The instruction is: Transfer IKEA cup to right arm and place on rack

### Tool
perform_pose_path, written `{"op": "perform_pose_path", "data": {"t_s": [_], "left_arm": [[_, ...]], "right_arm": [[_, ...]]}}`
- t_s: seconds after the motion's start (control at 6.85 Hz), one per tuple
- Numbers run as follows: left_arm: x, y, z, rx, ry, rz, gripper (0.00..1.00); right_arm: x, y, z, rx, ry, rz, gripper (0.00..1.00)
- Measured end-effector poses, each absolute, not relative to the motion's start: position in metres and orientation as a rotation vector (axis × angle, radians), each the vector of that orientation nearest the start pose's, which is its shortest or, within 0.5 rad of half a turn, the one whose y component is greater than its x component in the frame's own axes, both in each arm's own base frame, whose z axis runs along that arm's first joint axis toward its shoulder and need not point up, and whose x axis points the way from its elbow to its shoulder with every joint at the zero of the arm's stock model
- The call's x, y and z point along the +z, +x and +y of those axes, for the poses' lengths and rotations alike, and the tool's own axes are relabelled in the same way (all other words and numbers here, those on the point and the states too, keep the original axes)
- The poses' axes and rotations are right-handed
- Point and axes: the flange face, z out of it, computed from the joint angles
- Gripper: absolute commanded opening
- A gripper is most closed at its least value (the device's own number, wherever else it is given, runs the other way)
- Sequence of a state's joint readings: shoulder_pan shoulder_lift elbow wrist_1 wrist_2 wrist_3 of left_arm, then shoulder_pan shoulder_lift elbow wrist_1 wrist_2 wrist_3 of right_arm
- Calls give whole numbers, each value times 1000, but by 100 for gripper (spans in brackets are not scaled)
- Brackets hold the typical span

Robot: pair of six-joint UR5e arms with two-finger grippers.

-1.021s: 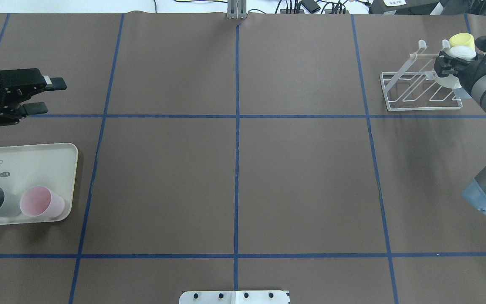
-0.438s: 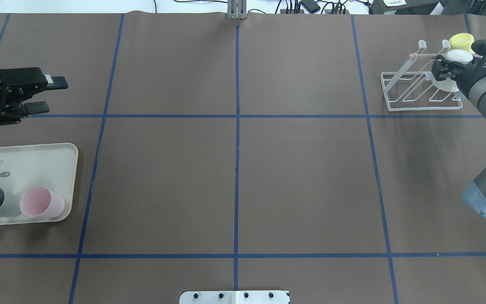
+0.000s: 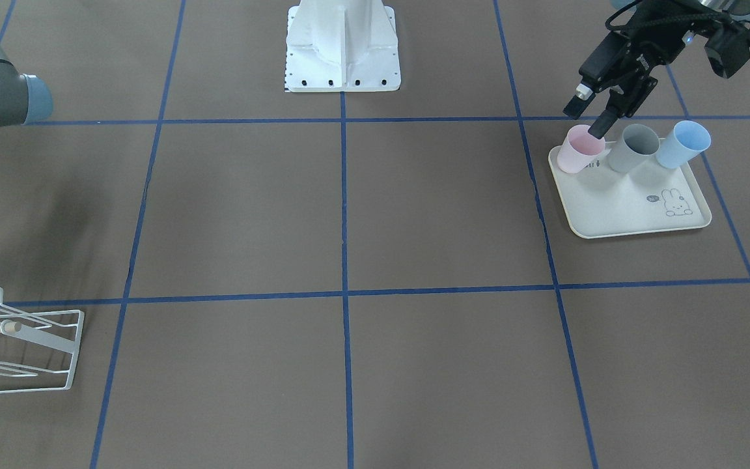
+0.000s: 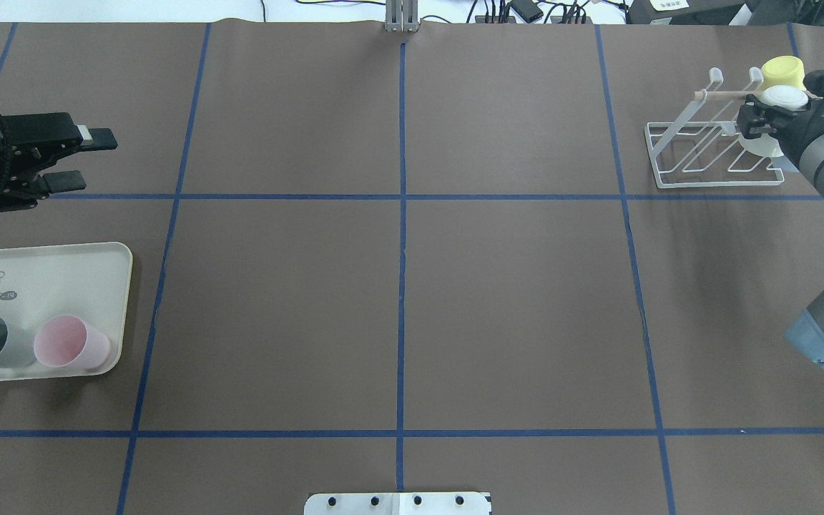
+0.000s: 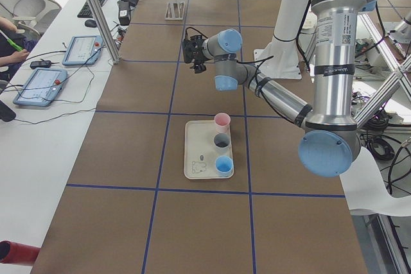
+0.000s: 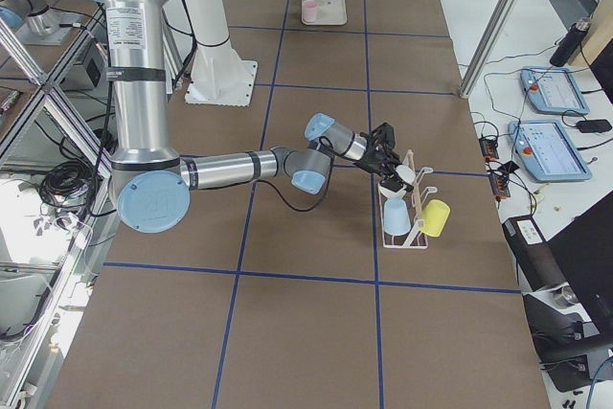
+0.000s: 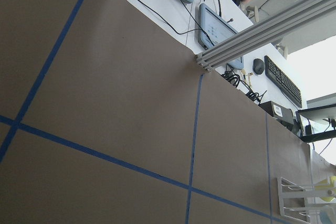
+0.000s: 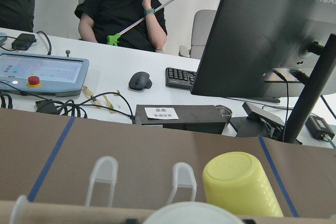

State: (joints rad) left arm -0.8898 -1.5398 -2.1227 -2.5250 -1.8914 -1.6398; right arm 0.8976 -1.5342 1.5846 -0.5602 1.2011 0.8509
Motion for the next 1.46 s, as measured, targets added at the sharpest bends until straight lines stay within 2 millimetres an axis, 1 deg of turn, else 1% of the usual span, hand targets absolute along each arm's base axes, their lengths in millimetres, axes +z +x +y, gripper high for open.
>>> {"op": "perform_pose_path", "data": {"t_s": [0.58,0.73,0.88,1.02,1.17,1.31,1.46], "left_arm": [[299,192,-398,-533,350,1467,99],[299,191,-397,-523,345,1465,99],[304,185,-398,-494,338,1451,99],[316,167,-402,-440,355,1395,100],[336,137,-408,-363,396,1290,100],[363,108,-407,-272,439,1181,100],[398,89,-395,-166,470,1080,100]], "right_arm": [[527,-195,-526,356,1005,-462,100],[522,-190,-527,358,1011,-465,100],[510,-187,-526,360,1020,-493,100],[492,-182,-523,354,1019,-547,100],[479,-173,-521,336,999,-612,100],[467,-163,-519,311,970,-683,100],[455,-155,-516,293,937,-759,100]]}}
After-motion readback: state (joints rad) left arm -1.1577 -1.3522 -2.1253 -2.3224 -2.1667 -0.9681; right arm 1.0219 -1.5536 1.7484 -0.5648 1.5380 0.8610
